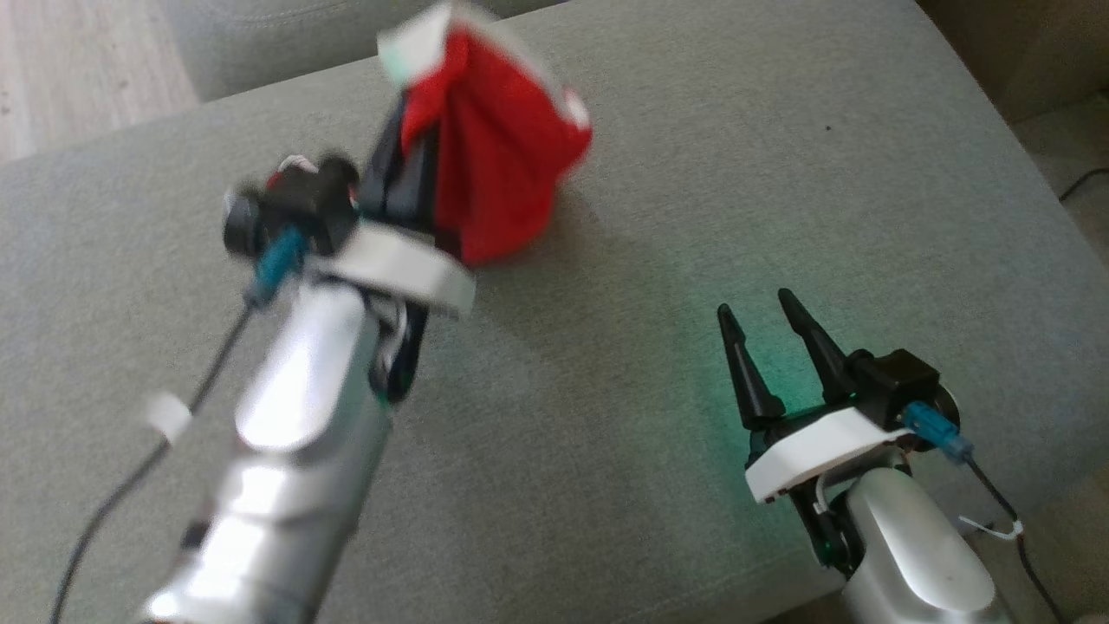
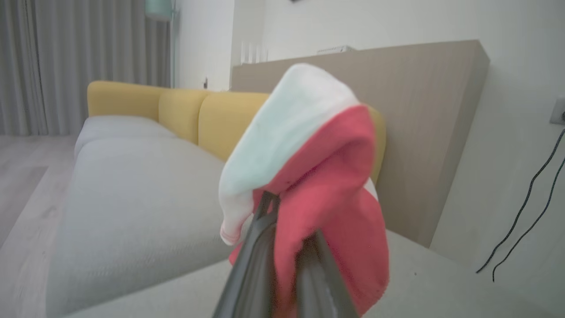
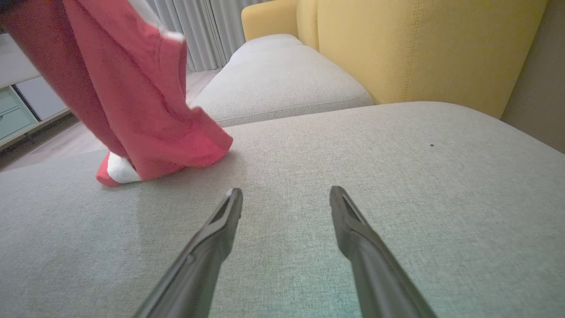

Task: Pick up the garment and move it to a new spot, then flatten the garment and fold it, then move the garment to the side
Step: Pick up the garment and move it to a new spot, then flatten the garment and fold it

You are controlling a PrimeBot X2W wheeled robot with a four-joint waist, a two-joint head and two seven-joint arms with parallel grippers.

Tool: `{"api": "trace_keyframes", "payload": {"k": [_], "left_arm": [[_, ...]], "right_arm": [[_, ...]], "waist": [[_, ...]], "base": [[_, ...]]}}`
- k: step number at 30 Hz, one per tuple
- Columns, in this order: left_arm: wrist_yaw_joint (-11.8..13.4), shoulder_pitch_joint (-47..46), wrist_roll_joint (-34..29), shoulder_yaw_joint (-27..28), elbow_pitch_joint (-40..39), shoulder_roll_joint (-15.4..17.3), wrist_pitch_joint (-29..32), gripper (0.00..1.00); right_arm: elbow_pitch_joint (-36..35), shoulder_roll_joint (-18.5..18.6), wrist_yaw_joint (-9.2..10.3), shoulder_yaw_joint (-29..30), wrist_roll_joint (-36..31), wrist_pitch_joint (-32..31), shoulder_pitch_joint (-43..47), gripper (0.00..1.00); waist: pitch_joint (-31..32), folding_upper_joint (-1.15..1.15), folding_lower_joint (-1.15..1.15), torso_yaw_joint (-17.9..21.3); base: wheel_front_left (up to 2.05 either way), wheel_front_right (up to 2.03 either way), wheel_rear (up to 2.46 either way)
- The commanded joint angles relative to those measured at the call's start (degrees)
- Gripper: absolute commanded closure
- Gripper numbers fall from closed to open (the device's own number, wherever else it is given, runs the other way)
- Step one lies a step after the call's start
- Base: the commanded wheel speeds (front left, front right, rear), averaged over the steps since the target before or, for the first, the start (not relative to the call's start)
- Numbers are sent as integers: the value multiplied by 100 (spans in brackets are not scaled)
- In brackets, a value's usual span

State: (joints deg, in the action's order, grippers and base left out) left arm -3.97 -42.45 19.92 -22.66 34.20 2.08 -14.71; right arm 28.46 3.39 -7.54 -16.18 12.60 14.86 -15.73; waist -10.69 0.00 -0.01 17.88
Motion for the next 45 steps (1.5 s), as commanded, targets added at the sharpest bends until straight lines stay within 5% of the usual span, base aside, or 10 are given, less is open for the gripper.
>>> {"api": "trace_keyframes", "payload": {"k": [1, 2, 3, 9, 17, 27, 35, 45], "left_arm": [[73, 81, 61, 90, -79, 101, -28, 82], [105, 194, 52, 50, -30, 96, -28, 47], [143, 313, 37, 27, 25, 93, -28, 0], [463, 1145, -42, 531, -60, 180, -29, 0], [585, 2473, -371, 1462, -570, 566, -29, 0], [530, 3764, -817, 2184, -1265, 248, -29, 0], [463, 4052, -1039, 2327, -1361, 116, -29, 0], [387, 3842, -1002, 1935, -1291, 82, -29, 0]], "right_arm": [[-178, -51, 5, -62, 8, 14, -49, 0], [-183, -51, 5, -23, 1, 14, -55, 0], [-187, -51, 5, 10, -1, 14, -67, 0], [-210, -51, 5, 199, 13, 14, -105, 0], [-195, -51, 5, 505, -71, 14, -61, 0], [-178, -51, 5, 821, -7, 14, 281, 0], [-102, -51, 5, 693, 44, 14, 398, 0], [149, -51, 5, -182, 761, 14, -210, 0]], "waist": [[-26, 0, 1, -59], [-47, 0, 1, -102], [-60, 0, 1, -150], [-43, 0, 1, -511], [129, 0, 1, -1062], [506, 0, 1, -1517], [539, 0, 1, -1658], [217, 0, 1, -2085]], "base": [[0, 0, 0], [0, 0, 0], [0, 0, 0], [0, 0, 0], [0, 0, 0], [0, 0, 0], [0, 0, 0], [0, 0, 0]]}}
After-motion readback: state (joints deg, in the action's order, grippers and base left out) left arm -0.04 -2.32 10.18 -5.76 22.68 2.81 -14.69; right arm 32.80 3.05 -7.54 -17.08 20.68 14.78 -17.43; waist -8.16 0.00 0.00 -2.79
